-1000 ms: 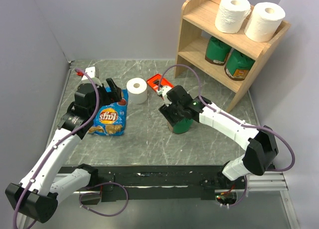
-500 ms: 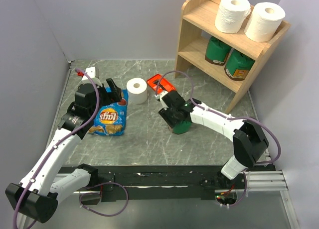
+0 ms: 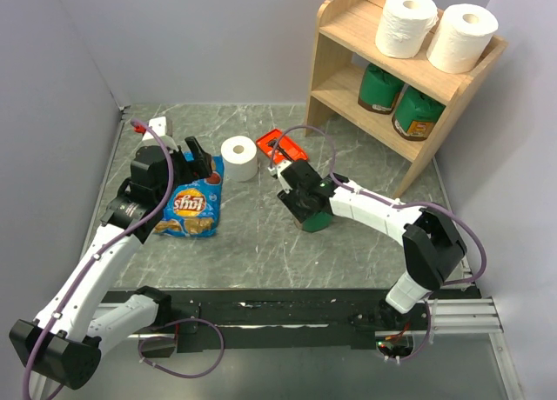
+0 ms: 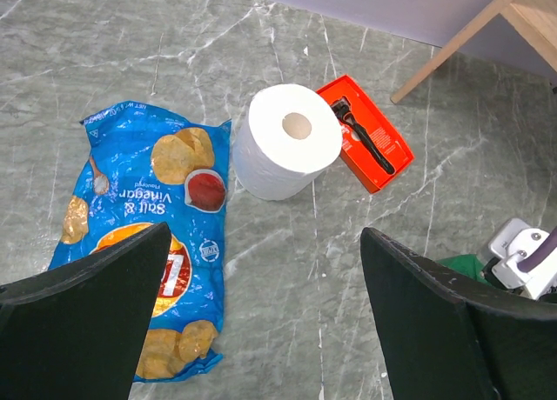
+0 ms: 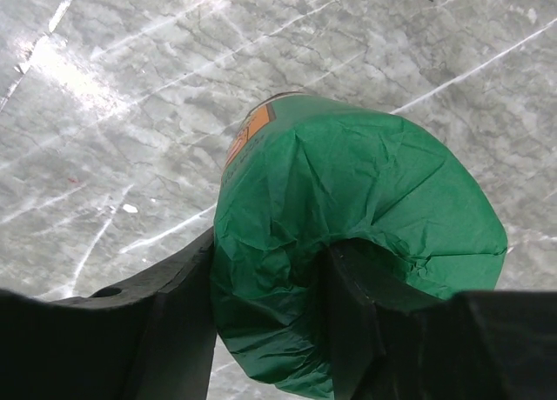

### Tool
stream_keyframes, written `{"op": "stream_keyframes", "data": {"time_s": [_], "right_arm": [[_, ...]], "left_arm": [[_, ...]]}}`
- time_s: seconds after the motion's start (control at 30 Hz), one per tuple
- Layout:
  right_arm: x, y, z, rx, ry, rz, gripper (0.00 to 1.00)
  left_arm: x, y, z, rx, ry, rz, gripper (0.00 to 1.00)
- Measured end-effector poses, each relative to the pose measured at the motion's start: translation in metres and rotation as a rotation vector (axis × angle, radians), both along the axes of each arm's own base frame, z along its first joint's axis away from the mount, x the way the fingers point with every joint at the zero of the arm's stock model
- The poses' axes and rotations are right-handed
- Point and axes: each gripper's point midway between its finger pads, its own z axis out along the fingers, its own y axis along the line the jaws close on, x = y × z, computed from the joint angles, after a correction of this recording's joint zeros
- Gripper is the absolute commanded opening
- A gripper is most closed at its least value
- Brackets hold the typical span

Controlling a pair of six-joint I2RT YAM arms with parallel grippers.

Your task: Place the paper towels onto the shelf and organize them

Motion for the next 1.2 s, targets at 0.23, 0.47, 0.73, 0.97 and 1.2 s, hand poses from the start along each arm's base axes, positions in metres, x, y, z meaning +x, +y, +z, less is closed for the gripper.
{"op": "stream_keyframes", "data": {"time_s": [0.23, 0.47, 0.73, 0.97, 1.2], "right_arm": [[0.001, -0.013, 0.015, -0.090, -0.024, 0.058, 0.36], [0.040, -0.001, 0.116, -0.071, -0.273, 0.151, 0.35], [0.094, -0.008, 0.222, -0.091, -0.545, 0.200, 0.35], [0.147, -0.038, 0.247, -0.185, -0.639, 0.180, 0.35], [0.180, -0.044, 0.230, -0.268, -0.632, 0.237, 0.35]], "left_arm": [[0.000, 0.000, 0.000, 0.000, 0.000, 0.000, 0.96], [-0.002, -0.002, 0.002, -0.004, -0.006, -0.006, 0.96], [-0.005, -0.004, 0.005, -0.013, -0.017, -0.013, 0.96], [-0.005, -0.005, 0.008, -0.020, -0.027, -0.015, 0.96], [-0.005, -0.005, 0.009, -0.021, -0.030, -0.015, 0.96]]}}
